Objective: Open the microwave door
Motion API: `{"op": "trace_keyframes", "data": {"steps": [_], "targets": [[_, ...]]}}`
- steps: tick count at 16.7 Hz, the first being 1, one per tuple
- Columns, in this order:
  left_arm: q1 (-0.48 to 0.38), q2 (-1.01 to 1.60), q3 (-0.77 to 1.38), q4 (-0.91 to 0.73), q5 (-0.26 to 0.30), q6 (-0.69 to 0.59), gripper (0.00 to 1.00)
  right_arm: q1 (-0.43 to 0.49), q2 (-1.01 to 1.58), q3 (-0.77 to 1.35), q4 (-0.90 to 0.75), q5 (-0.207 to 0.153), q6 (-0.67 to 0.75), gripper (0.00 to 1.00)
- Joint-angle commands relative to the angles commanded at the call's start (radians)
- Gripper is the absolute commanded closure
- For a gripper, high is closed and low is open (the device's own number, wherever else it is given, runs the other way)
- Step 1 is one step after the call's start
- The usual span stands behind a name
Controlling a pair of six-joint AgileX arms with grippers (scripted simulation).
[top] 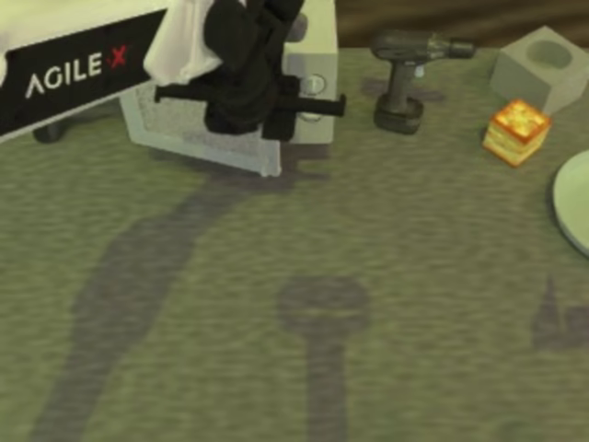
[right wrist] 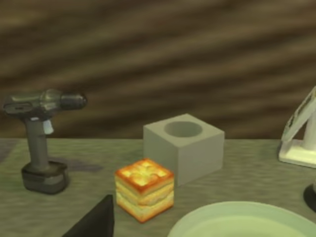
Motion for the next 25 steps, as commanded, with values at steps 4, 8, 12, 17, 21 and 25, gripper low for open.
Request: {"op": "trace_keyframes", "data": {"steps": [4, 8, 12, 17, 21, 25], "targets": [[0.000, 0.000, 0.000, 0.000, 0.000, 0.000, 1.00, 0.000, 0.000, 0.000, 0.000, 0.000, 0.000, 0.00], [0.000, 0.000, 0.000, 0.000, 0.000, 0.000, 1.00, 0.000, 0.000, 0.000, 0.000, 0.000, 0.000, 0.00], [0.000, 0.000, 0.000, 0.000, 0.000, 0.000, 1.00, 0.000, 0.000, 0.000, 0.000, 0.000, 0.000, 0.00], [-0.006, 0.001, -0.004, 0.002, 0.006, -0.001, 1.00, 0.000, 0.000, 0.000, 0.000, 0.000, 0.000, 0.00], [0.009, -0.042, -0.074, 0.027, 0.036, 0.062, 1.00, 0.000, 0.000, 0.000, 0.000, 0.000, 0.000, 0.00], [0.022, -0.088, -0.127, 0.057, 0.063, 0.116, 1.00, 0.000, 0.000, 0.000, 0.000, 0.000, 0.000, 0.00]]}}
